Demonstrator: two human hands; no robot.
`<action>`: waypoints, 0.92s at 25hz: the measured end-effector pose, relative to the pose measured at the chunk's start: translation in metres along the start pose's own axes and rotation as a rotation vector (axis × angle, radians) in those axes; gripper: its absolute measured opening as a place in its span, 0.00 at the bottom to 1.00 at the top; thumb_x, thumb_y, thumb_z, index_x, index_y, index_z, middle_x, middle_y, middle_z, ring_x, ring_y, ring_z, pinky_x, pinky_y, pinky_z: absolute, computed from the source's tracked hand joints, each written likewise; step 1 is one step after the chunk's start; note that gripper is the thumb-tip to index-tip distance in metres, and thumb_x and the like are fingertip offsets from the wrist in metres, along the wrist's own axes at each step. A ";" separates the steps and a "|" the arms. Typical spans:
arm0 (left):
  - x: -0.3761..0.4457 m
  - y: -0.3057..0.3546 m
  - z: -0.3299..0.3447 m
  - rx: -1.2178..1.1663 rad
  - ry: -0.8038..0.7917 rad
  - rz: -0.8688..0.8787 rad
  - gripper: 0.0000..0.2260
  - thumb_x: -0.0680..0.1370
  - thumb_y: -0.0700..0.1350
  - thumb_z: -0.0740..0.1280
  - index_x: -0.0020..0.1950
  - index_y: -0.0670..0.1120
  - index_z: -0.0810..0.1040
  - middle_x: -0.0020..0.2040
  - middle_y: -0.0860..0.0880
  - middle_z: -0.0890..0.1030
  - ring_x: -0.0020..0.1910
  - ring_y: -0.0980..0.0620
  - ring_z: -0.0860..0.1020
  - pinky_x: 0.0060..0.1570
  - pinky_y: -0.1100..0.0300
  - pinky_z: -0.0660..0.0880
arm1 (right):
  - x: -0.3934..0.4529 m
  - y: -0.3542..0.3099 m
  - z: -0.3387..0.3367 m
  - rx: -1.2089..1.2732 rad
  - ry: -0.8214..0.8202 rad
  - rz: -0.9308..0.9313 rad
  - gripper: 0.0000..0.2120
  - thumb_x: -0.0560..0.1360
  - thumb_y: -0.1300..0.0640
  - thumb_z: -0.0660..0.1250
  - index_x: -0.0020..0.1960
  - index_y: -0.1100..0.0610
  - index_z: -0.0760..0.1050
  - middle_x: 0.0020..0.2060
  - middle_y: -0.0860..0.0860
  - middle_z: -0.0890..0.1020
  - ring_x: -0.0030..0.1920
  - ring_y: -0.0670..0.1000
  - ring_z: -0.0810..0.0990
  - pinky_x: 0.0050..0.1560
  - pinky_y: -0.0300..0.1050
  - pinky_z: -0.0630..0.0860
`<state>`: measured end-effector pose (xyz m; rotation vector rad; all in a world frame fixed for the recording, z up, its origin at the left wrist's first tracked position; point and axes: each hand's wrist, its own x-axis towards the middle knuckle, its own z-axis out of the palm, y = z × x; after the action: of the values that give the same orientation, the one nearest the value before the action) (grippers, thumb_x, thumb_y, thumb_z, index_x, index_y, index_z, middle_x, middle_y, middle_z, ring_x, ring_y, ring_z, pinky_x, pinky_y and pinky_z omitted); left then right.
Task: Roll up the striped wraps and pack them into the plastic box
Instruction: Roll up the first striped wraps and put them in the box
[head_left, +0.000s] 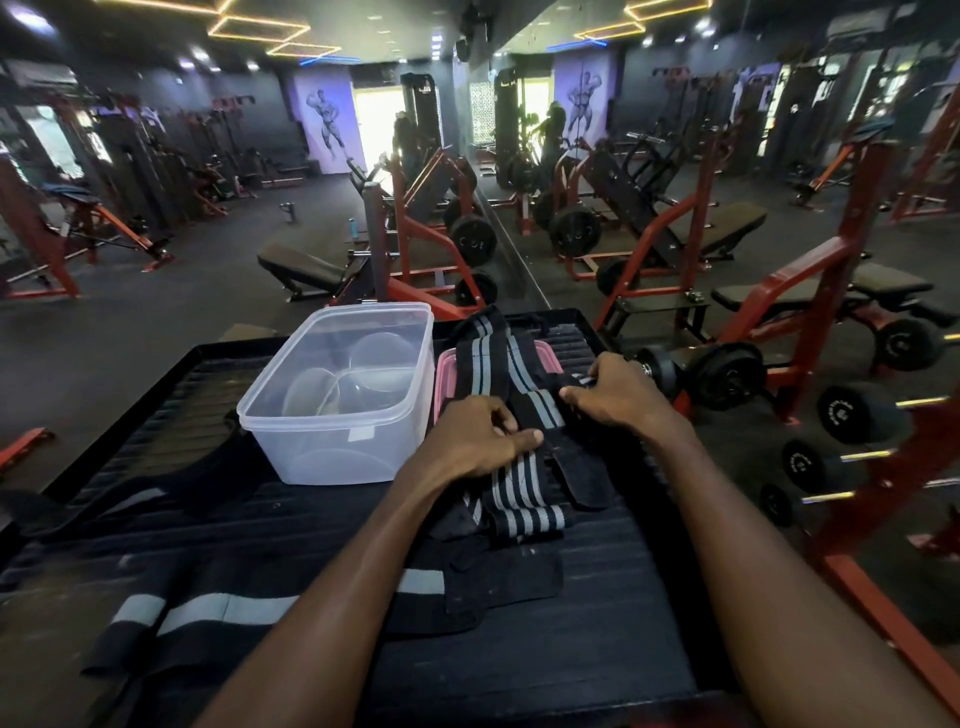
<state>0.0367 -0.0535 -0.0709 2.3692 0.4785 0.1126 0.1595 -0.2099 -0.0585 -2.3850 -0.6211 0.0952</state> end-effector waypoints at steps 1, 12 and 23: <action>0.000 0.000 0.000 0.015 -0.004 0.014 0.11 0.75 0.54 0.75 0.48 0.48 0.81 0.44 0.52 0.83 0.41 0.56 0.80 0.39 0.62 0.75 | -0.001 0.000 -0.001 -0.010 0.002 0.011 0.09 0.75 0.52 0.72 0.43 0.52 0.72 0.41 0.50 0.78 0.42 0.50 0.76 0.47 0.44 0.72; -0.004 -0.002 -0.002 0.175 -0.087 0.118 0.12 0.74 0.56 0.75 0.48 0.48 0.82 0.46 0.51 0.83 0.44 0.54 0.80 0.46 0.59 0.78 | 0.003 0.010 -0.006 -0.251 -0.032 0.171 0.19 0.73 0.47 0.69 0.58 0.56 0.72 0.53 0.56 0.76 0.57 0.61 0.77 0.52 0.52 0.73; -0.002 0.000 -0.009 0.001 0.072 0.124 0.09 0.79 0.53 0.71 0.45 0.48 0.82 0.48 0.49 0.83 0.47 0.52 0.79 0.42 0.61 0.72 | 0.002 0.003 -0.003 -0.311 0.137 0.084 0.10 0.74 0.53 0.68 0.52 0.57 0.75 0.51 0.55 0.80 0.53 0.60 0.77 0.48 0.51 0.73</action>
<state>0.0332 -0.0483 -0.0636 2.4014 0.3647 0.2554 0.1633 -0.2130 -0.0578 -2.6898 -0.5000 -0.1382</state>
